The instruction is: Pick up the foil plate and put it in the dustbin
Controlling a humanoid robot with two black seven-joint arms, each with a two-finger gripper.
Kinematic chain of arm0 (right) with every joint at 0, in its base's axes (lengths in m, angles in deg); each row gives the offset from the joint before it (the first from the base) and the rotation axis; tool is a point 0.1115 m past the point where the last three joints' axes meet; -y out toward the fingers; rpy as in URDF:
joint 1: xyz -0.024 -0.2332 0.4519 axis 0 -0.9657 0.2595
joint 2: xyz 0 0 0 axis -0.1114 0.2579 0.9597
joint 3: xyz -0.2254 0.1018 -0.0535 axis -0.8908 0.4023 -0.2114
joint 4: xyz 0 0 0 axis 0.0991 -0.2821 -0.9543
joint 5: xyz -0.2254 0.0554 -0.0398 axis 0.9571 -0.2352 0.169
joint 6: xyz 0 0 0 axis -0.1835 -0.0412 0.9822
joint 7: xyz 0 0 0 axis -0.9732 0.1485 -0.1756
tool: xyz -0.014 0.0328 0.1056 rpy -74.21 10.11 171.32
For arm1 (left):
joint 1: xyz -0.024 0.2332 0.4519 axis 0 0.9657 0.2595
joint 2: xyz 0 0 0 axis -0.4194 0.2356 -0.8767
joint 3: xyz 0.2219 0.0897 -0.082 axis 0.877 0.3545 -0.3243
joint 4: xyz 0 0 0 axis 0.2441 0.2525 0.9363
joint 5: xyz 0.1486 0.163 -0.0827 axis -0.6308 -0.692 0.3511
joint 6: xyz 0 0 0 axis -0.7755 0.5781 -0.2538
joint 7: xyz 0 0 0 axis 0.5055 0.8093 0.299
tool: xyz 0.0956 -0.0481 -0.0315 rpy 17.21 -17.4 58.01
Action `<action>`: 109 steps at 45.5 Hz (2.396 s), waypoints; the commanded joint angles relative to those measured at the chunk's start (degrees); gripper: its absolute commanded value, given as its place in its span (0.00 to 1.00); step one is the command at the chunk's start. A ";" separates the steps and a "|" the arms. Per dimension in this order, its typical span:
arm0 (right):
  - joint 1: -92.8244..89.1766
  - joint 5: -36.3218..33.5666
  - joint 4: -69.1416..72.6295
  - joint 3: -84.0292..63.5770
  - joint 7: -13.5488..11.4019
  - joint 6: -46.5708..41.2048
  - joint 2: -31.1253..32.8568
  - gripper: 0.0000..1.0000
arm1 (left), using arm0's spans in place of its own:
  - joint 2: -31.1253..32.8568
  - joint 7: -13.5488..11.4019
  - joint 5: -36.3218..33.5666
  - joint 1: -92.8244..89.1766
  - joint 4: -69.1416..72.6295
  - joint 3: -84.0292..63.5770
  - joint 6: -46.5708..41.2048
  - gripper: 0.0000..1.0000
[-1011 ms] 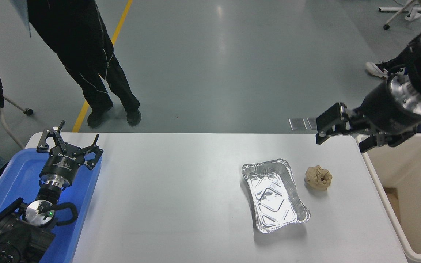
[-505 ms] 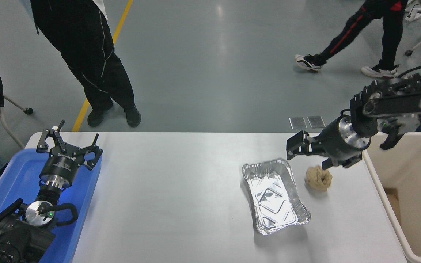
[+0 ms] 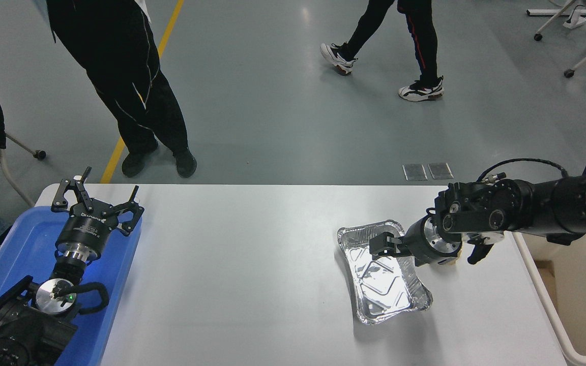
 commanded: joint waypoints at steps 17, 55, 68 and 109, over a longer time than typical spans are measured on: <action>-9.81 7.12 -9.61 -0.85 0.34 4.55 -2.61 0.82 | 0.01 0.00 0.00 0.00 0.00 0.00 0.00 0.99; -9.64 7.30 -10.67 -1.91 0.25 3.58 -3.67 0.00 | 0.01 0.00 0.00 0.00 0.00 0.00 0.00 0.99; 0.81 7.04 -0.75 -1.99 0.34 2.53 1.51 0.00 | 0.01 0.00 0.00 0.00 0.00 0.00 0.00 0.99; 68.58 1.94 32.31 -10.70 1.83 -32.19 28.59 0.00 | -0.08 0.00 0.00 0.00 0.00 0.09 0.00 0.99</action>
